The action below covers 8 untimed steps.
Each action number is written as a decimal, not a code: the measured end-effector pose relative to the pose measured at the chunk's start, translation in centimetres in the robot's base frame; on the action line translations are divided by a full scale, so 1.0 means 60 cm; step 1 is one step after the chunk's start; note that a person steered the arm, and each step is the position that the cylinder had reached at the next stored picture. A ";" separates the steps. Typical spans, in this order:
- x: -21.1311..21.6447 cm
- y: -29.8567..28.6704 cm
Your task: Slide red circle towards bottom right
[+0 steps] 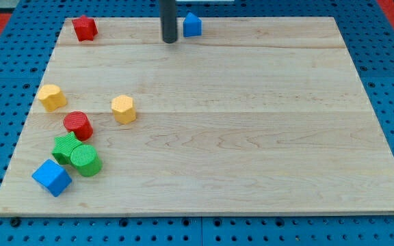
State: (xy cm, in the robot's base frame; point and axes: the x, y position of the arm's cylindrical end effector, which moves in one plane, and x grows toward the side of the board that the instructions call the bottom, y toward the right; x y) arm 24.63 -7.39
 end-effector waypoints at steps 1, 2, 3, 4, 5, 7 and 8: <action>-0.068 0.010; -0.065 0.071; -0.057 0.133; 0.081 0.105; 0.217 0.079; 0.263 0.087; 0.280 0.063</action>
State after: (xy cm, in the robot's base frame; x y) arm 41.42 -3.59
